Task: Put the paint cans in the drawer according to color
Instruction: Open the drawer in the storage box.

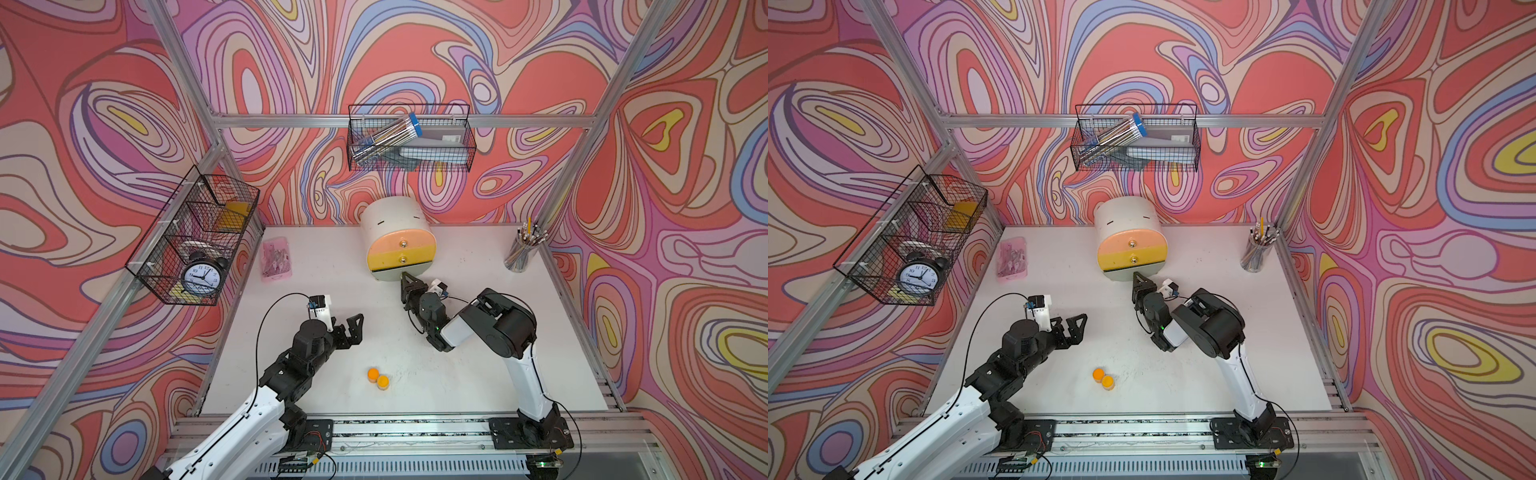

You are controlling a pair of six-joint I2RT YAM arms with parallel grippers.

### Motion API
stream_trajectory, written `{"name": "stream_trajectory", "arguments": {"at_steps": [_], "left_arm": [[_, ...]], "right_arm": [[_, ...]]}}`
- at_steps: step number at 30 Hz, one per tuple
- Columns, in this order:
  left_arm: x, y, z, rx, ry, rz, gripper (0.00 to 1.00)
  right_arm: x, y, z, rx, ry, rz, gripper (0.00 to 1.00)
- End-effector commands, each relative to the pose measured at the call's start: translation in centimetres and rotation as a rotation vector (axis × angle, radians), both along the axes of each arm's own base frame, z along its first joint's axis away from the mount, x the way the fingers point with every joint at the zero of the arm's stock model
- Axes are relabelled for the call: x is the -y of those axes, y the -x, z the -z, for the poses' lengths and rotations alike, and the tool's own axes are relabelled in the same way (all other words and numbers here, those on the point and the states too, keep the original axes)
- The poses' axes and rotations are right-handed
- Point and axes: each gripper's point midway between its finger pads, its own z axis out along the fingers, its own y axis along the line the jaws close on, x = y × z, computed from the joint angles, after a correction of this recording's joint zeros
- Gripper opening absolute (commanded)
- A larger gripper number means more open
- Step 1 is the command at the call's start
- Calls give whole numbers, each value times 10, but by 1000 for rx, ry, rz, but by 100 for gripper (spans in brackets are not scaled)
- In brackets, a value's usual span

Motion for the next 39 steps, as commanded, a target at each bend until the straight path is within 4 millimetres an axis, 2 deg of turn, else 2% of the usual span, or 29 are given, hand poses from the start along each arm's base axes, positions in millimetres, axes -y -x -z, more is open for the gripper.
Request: {"name": "stream_trajectory", "arguments": {"at_steps": [1,10,15,23,30,36,39], "left_arm": [[2,1,0,6,3,11,99],[2,0,0,5,3,10,99],[3,-1,1,3,1,12,99],[3,-1,3,-1,-2,12,99],[4,-1,3,-3,0,15,99],[4,-1,3,-3,4,16,99],[4,-1,3,-2,2,16,99]], "right_arm": [[-3,-2,21,-52,37,-16,32],[3,-2,27,-81,45,-5,35],[5,-14,26,-54,26,2,33],[8,-21,28,-56,43,13,32],[0,-25,27,-49,32,-11,32],[0,-26,29,-52,29,-10,30],[0,-27,31,-58,21,-6,25]]}}
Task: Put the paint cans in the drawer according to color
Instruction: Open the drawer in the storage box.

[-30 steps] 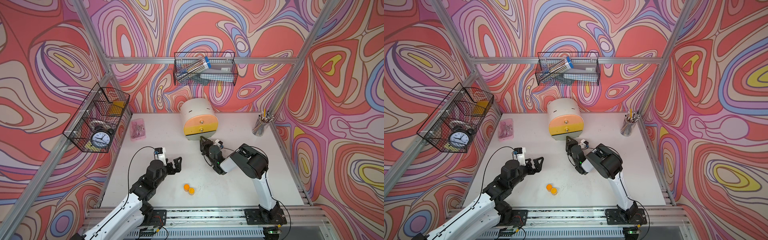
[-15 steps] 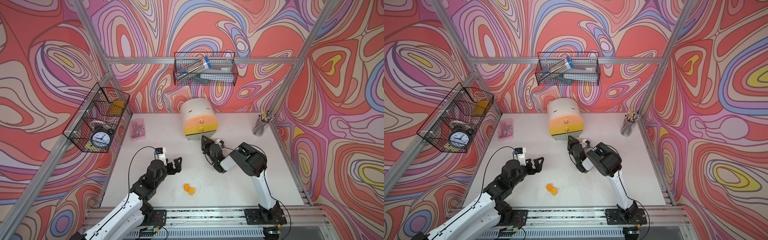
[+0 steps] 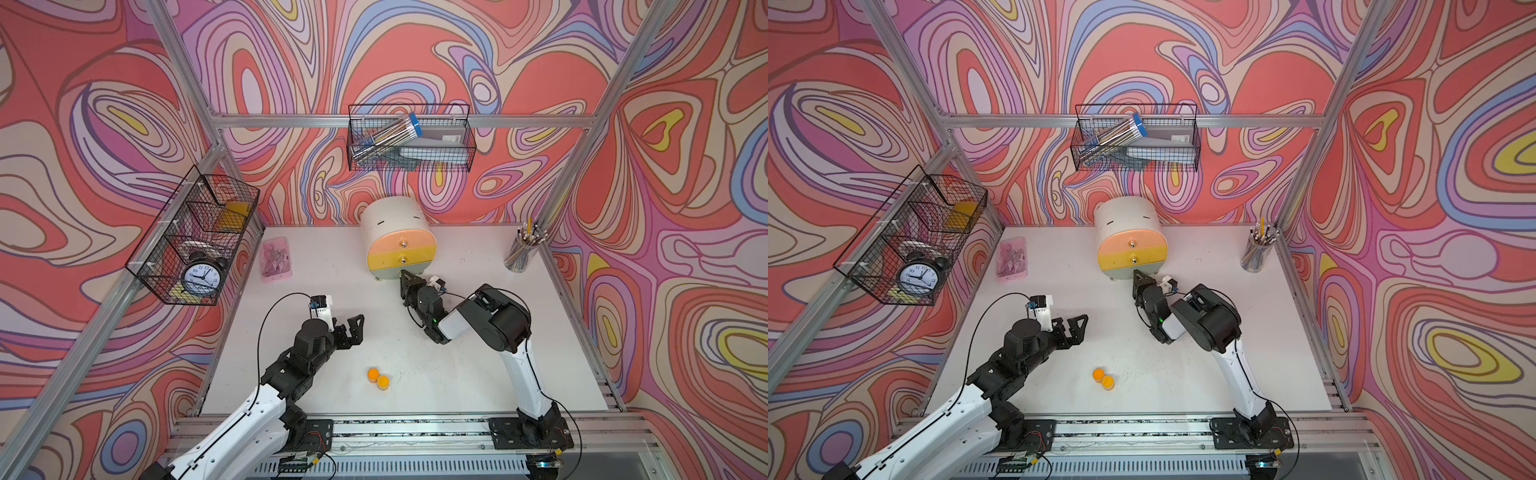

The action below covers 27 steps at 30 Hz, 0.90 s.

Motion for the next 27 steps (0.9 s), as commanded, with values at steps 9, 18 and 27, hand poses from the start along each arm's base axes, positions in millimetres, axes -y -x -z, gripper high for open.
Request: {"name": "stream_trajectory", "arguments": {"at_steps": [9,18,27], "left_arm": [[2,0,-3,15,7,9,99],[2,0,-2,12,5,8,99],[1,0,-3,15,5,7,99]], "right_arm": [[4,-4,9,-8,2,19,15],[8,7,0,9,-1,25,13],[6,36,0,5,-5,8,13]]}}
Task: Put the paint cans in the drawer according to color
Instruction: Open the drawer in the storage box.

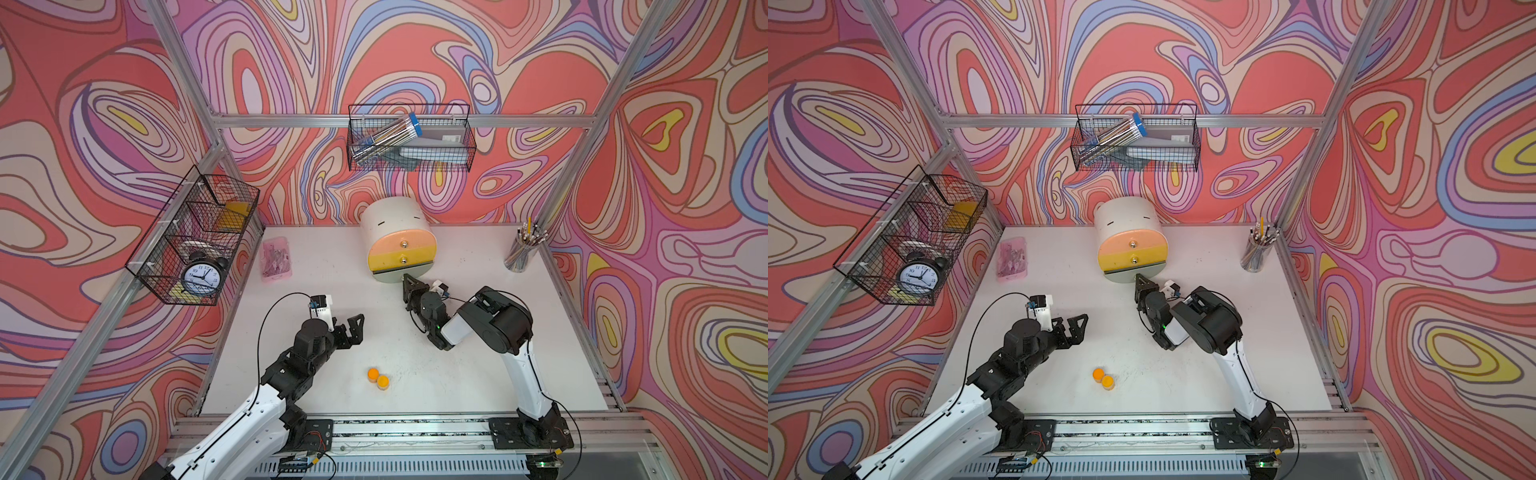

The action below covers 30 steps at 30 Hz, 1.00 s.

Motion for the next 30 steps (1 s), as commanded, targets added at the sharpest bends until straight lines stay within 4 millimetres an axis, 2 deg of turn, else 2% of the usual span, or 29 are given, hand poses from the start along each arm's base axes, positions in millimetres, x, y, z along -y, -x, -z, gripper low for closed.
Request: {"name": "stream_trajectory", "arguments": {"at_steps": [1,9,16,26,28,30], "left_arm": [[1,0,-3,15,5,7,99],[1,1,-2,12,6,9,99],[1,1,-3,15,4,7,99],[1,0,-1,10,3,7,99],[2,0,-1,9,3,8,99],[2,0,0,5,2,10,99]], "right_arm": [[-1,16,-2,-3,-1,0,13],[-7,42,-5,-5,7,-29,13],[-11,54,-6,-2,14,-47,13],[-3,73,-5,-9,39,-58,14],[-2,74,-3,-12,45,-61,19],[-3,75,-2,-19,51,-70,31]]}}
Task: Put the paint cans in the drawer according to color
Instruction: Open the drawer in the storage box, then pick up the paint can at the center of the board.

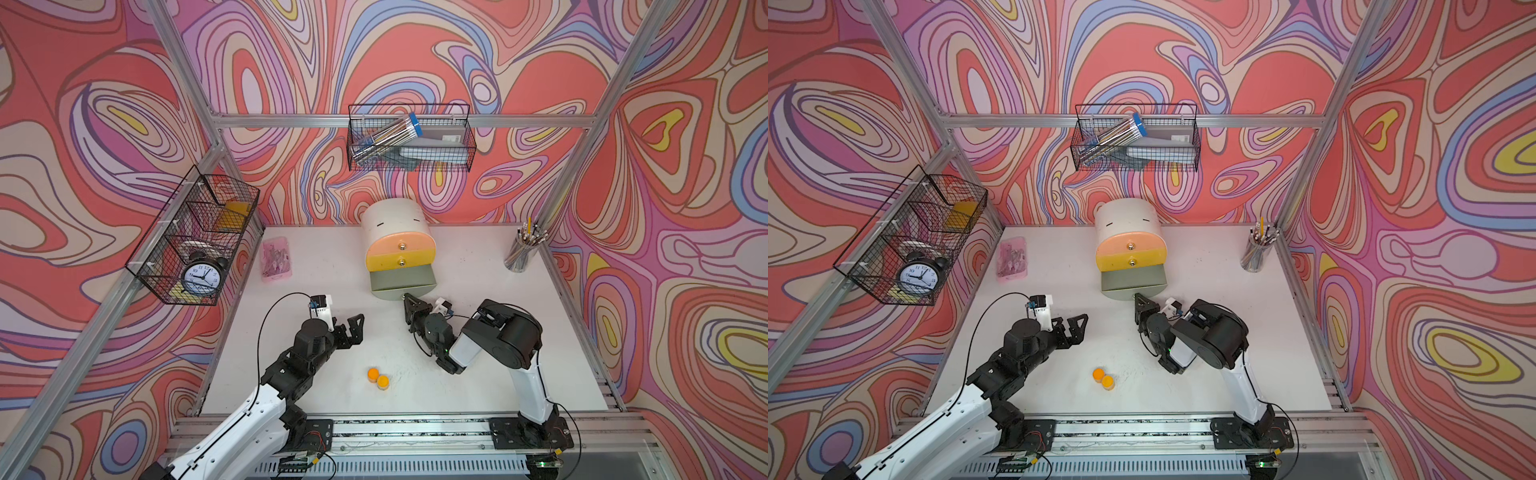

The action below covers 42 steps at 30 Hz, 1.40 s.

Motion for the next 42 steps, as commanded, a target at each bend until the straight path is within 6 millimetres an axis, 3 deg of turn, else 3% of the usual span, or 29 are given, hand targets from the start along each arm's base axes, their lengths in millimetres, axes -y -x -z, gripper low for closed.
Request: {"name": "stream_trajectory", "arguments": {"at_steps": [1,2,3,9,13,16,19,22,24,27,33,38,42], "left_arm": [[3,0,0,5,4,11,99],[3,0,0,1,4,11,99],[3,0,1,-4,4,12,99],[4,12,4,-112,2,24,99],[-2,40,18,-251,-36,23,99],[-14,64,23,-327,-123,12,99],[-15,82,21,-376,-163,32,99],[-9,97,33,-444,-195,73,99],[0,103,40,-486,-222,102,97],[23,105,39,-502,-241,136,93],[49,94,32,-500,-228,44,89],[73,103,54,-621,-168,29,84],[74,107,67,-691,-298,21,78]], "right_arm": [[-2,5,-4,4,22,-23,36],[-3,7,-5,3,32,-34,80],[-3,9,-7,8,45,-42,98],[17,33,-34,49,218,-94,98],[31,59,-54,38,528,-222,98],[53,75,-92,98,904,-310,98],[89,87,-136,150,1224,-324,98],[117,101,-173,234,1400,-319,98],[127,108,-186,265,1467,-333,98],[137,118,-188,267,1509,-363,98],[138,136,-167,299,1471,-437,98],[139,153,-153,312,1499,-553,98],[119,177,-140,404,1406,-722,98]]}}
